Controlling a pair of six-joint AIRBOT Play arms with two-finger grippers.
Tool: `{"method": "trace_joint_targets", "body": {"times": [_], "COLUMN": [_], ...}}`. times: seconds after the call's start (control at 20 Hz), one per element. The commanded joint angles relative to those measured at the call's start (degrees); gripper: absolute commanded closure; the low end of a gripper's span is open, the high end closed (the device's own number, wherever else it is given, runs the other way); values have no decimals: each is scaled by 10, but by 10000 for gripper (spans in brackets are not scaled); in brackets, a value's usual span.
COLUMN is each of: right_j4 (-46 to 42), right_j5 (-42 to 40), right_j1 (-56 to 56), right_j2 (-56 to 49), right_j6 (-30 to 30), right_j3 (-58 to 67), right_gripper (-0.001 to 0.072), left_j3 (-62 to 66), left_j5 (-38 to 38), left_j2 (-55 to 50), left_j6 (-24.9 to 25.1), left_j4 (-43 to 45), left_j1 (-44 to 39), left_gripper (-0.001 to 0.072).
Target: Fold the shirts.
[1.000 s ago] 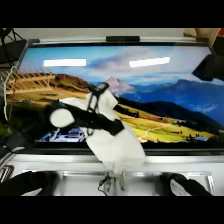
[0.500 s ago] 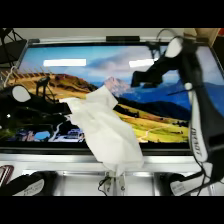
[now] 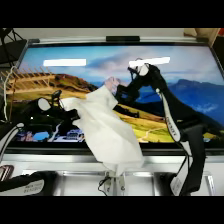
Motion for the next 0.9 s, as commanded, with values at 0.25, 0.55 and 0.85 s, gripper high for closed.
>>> {"method": "trace_joint_targets", "body": {"times": [0.25,0.55,0.85], "right_j4": [10,19,10], "right_j5": [-68,-106,-111], "right_j1": [32,55,69], "right_j2": [-43,-45,-42], "right_j6": [42,74,115], "right_j3": [1,1,1], "right_gripper": [45,45,656], "left_j3": [-4,-4,-4], "left_j5": [81,79,79], "left_j2": [-17,-9,11], "left_j6": [9,12,13], "left_j4": [-3,-4,-3], "left_j1": [-6,-6,-6], "left_gripper": [649,650,650]}}
